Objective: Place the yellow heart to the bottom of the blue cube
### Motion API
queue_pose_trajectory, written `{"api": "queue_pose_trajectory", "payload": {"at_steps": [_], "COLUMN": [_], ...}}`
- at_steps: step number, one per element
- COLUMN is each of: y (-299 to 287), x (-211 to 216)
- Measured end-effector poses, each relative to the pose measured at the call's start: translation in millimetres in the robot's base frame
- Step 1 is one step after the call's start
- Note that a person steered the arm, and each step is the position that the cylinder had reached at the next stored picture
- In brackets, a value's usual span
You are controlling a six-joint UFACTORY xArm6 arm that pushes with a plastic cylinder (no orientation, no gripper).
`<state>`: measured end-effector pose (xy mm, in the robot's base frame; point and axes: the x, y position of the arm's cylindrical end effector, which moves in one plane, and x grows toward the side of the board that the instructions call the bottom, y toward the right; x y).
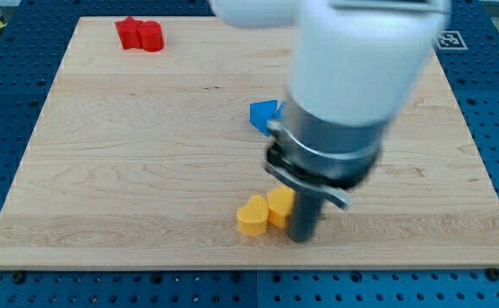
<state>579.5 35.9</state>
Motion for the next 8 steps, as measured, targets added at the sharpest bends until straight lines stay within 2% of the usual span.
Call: {"api": "queue_pose_trajectory", "payload": {"at_steps": [1,3,5,6,7,8], "y": [-25,-3,2,-15,-51,-52], "x": [-59,-41,31,39,29,-4]}}
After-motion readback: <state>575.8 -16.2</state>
